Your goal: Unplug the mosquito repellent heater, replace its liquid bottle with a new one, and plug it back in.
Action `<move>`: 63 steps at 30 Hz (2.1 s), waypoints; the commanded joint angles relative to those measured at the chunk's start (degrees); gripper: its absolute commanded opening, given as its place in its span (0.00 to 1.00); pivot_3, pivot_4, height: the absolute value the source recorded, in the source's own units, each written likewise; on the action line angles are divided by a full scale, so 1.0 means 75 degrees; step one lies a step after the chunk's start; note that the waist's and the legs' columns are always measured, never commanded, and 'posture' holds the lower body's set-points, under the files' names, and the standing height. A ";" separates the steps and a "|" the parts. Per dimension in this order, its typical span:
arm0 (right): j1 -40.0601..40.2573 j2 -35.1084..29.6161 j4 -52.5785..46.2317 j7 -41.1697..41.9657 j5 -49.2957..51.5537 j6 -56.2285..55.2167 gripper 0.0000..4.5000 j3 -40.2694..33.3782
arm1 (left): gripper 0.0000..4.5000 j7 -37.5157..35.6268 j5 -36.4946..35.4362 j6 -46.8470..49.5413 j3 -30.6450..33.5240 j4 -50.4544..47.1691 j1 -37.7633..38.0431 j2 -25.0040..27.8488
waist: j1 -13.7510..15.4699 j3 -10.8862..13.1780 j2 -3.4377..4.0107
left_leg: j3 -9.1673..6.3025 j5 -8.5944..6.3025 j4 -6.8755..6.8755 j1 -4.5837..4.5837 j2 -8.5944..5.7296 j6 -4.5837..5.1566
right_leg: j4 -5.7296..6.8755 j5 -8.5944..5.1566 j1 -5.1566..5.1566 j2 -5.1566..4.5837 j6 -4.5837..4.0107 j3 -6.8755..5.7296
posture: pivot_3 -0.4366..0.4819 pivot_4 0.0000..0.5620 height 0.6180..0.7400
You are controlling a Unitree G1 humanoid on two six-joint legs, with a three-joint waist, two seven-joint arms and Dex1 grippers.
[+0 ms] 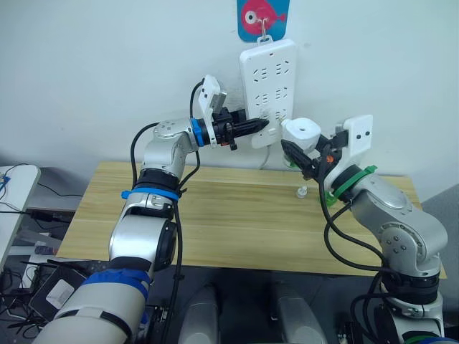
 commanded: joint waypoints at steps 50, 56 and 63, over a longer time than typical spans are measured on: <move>-0.0436 0.0402 -0.0117 -0.0248 0.0484 0.0160 0.67 -0.0231 | 0.29 0.0047 -0.0065 -0.0192 -0.0047 -0.0436 0.0032 0.0026 | 0.0010 0.0000 0.0000 | -0.0002 0.0000 0.0001 0.0000 0.0001 0.0000 | 0.0010 0.0000 -0.0005 0.0000 0.0000 -0.0001 | 0.43 0.41 1.00; -0.0504 0.0449 0.0093 -0.0196 0.0306 0.0006 0.67 -0.0097 | 0.29 0.0066 -0.0065 -0.0192 -0.0058 -0.0449 0.0029 0.0007 | 0.0010 0.0000 0.0000 | -0.0002 0.0000 0.0000 -0.0001 0.0001 0.0000 | 0.0010 0.0000 -0.0005 0.0000 0.0000 0.0000 | 0.44 0.42 1.00; -0.0366 0.0371 0.0015 -0.0093 0.0335 0.0076 0.67 -0.0185 | 0.29 0.0080 -0.0062 -0.0174 -0.0048 -0.0530 0.0107 0.0050 | 0.0011 0.0000 0.0000 | -0.0002 0.0000 0.0000 0.0000 0.0001 0.0000 | 0.0010 0.0000 -0.0005 0.0000 0.0000 0.0000 | 0.44 0.42 1.00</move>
